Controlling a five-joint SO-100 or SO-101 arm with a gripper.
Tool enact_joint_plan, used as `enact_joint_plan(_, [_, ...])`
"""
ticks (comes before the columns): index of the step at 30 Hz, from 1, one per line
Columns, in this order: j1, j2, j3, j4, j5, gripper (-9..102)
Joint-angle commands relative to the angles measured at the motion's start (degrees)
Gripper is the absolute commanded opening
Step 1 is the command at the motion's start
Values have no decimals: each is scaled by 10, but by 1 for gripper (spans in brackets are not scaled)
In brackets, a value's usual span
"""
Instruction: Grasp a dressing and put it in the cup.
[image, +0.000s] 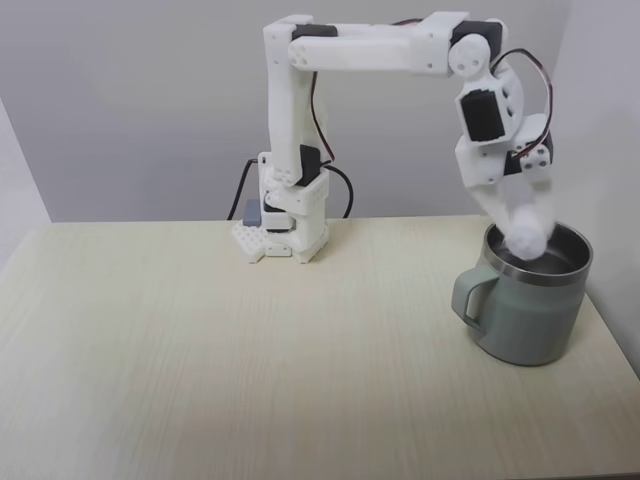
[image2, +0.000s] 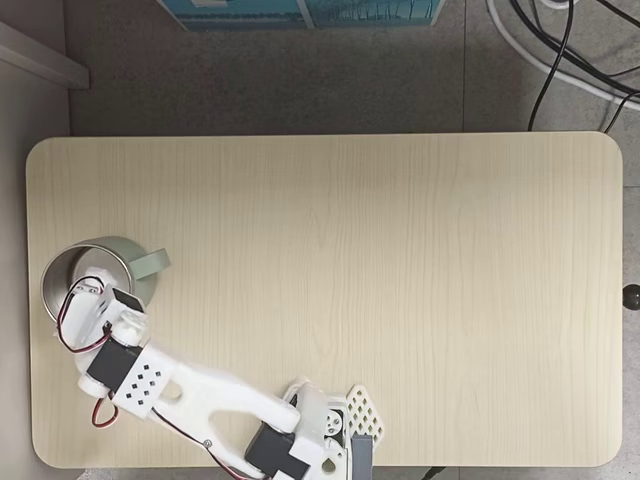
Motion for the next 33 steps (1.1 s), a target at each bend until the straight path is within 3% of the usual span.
enact_joint_plan(1, [-10, -48, -10, 2, -14, 29])
enact_joint_plan(33, [-47, -112, -65, -3, -21, 28])
